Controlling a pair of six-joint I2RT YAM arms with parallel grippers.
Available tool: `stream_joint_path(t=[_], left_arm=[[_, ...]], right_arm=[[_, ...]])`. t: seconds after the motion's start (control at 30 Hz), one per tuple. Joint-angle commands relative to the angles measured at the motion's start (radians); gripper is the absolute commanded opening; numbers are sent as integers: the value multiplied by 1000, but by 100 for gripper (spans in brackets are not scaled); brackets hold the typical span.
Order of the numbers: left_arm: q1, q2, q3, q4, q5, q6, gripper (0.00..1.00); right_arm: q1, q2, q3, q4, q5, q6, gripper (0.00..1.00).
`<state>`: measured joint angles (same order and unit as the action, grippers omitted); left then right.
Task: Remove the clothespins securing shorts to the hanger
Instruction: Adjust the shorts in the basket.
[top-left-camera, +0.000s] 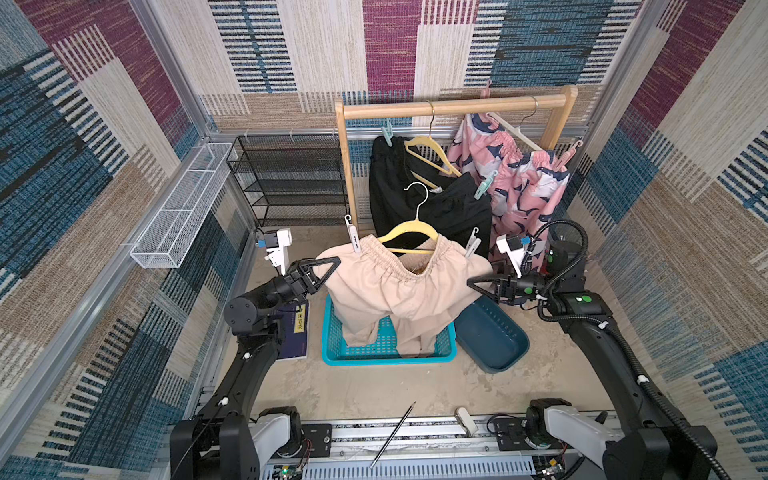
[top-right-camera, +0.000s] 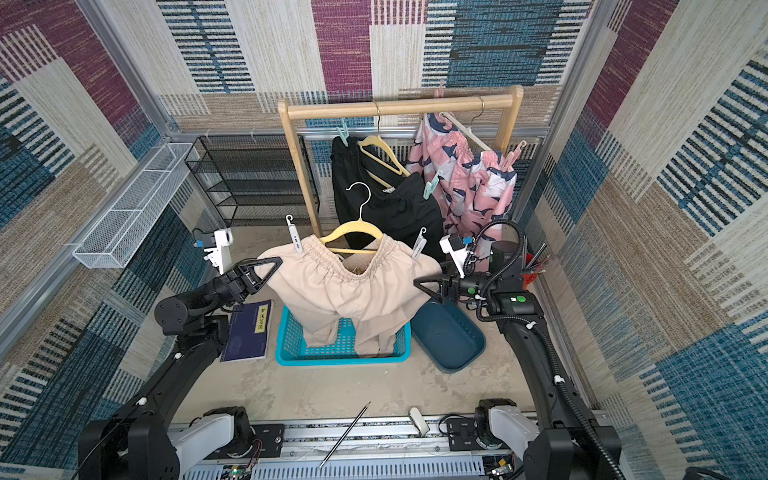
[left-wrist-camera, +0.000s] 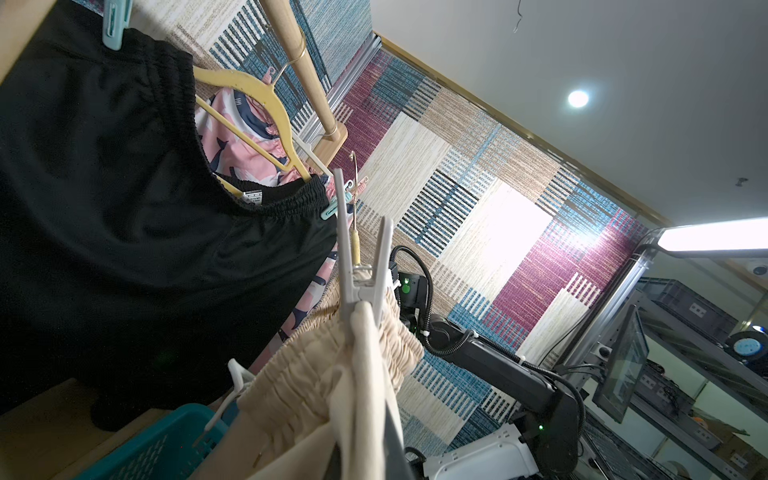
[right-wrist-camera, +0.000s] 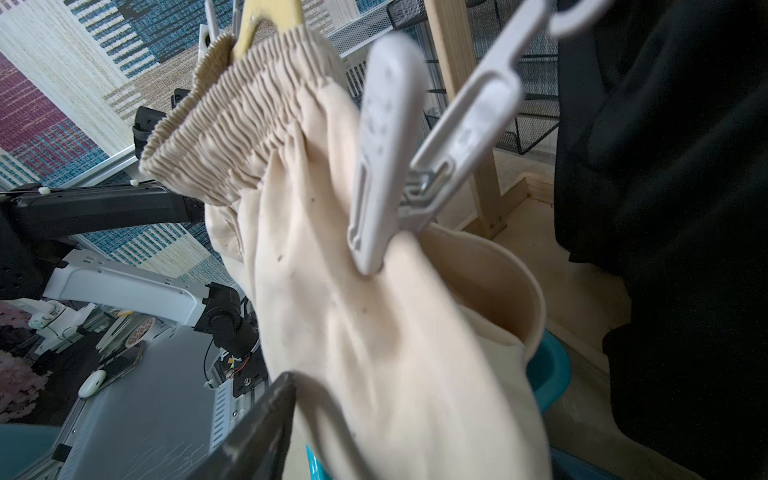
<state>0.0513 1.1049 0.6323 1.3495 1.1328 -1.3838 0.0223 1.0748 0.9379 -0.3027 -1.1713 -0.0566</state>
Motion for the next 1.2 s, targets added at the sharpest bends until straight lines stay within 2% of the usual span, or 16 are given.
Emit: stream_joint_path(t=[0.0,0.13,0.27,0.63,0.77,0.9,1.07,1.17], left_arm=[[-1,-8,4,61,-1,-12,0],[-1,-16,-8,60,-3,-13,0],[-1,-17,-22,60,-4,-12,0],[-1,-14,-29,51,10,-8,1],[-1,-14,-31,39,10,3,24],[-1,-22,-27,14,20,18,46],[0,-51,-16,-83,33,87,63],[1,-76,0,-181,53,155,69]], right_arm=[[2,-7,13,86,-57,14,65],[2,-2,21,131,-57,37,63],[2,-1,16,182,-72,64,56],[2,5,-4,257,-120,121,18],[2,14,-7,262,-141,125,7],[2,13,-1,246,-145,113,0],[2,20,6,224,-156,102,0],[2,28,18,188,-164,84,0]])
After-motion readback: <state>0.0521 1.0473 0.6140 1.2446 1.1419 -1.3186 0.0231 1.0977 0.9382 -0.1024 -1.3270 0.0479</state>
